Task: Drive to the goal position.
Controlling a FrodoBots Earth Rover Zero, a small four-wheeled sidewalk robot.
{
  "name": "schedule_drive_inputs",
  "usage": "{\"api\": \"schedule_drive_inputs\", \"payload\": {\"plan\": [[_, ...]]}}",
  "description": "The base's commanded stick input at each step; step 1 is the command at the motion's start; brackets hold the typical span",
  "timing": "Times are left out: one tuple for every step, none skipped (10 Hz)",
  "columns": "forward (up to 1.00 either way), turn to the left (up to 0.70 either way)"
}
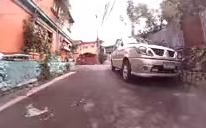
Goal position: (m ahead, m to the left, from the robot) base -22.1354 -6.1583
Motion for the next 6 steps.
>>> {"api": "schedule_drive_inputs", "payload": {"plan": [[1.00, 0.02], [1.00, 0.02], [1.00, 0.03], [1.00, 0.03], [1.00, 0.08], [1.00, 0.23]]}}
